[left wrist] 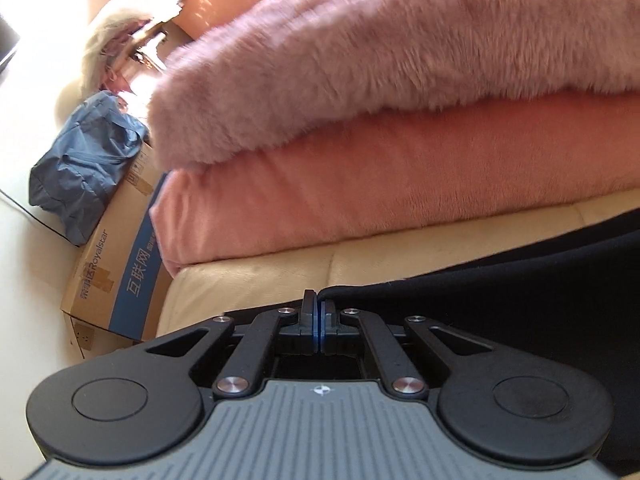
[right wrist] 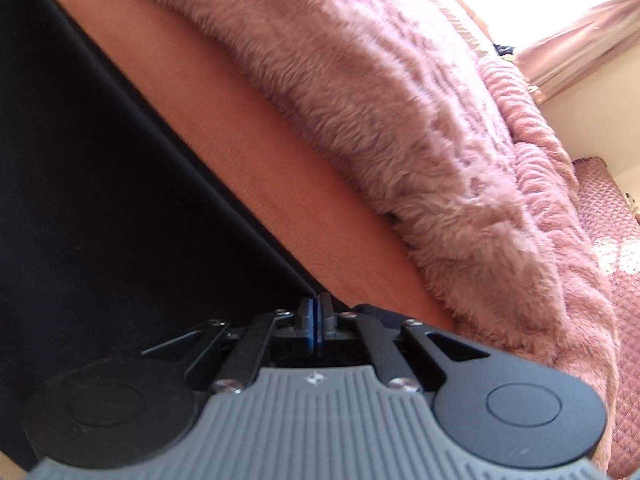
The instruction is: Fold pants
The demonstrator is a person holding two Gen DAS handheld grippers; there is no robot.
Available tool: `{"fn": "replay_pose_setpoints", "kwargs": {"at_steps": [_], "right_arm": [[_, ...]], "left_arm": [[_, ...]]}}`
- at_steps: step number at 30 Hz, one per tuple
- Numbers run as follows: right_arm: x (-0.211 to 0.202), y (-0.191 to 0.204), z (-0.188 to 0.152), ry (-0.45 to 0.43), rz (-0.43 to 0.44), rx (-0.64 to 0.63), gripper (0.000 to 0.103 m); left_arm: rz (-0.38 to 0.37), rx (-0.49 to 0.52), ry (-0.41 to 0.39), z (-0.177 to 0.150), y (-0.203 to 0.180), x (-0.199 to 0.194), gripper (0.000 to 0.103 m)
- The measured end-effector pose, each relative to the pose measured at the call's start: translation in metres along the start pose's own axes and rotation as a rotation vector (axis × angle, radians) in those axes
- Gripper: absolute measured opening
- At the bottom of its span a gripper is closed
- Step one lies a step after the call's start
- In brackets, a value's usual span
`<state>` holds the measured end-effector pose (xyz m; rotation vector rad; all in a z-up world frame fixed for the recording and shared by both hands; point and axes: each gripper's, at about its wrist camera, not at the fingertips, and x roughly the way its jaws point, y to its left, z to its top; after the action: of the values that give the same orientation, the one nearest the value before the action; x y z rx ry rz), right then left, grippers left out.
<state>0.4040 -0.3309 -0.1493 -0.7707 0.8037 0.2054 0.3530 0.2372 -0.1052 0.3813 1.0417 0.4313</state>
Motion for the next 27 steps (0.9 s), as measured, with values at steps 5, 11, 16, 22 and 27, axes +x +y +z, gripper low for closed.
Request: {"fn": "replay_pose_setpoints", "kwargs": {"at_steps": [5,11,16,22,27], "right_arm": [[-0.031,-0.014,0.003,-0.054,-0.046,0.035,0.000],[0.016,-0.011,0.014,0.034,-0.009,0.071,0.000],[0.035,-0.004,0.013,0.070,0.002,0.086,0.000],[0.032,-0.008,0.011,0.046,-0.032,0.139,0.008],[0.002,-0.036,-0.004,-0.020,-0.042,0.315,0.043]], "left_arm": [[0.001,-0.002,-0.033,0.002,0.013,-0.023,0.001],[-0.004,0.041,0.015,0.011,-0.004,0.010,0.001],[-0.005,0.029,0.012,0.012,-0.009,0.021,0.001],[-0.020,-0.023,0.015,0.012,-0.006,0.027,0.010],[-0.035,-0.030,-0.052,0.010,-0.006,0.013,0.037]]}}
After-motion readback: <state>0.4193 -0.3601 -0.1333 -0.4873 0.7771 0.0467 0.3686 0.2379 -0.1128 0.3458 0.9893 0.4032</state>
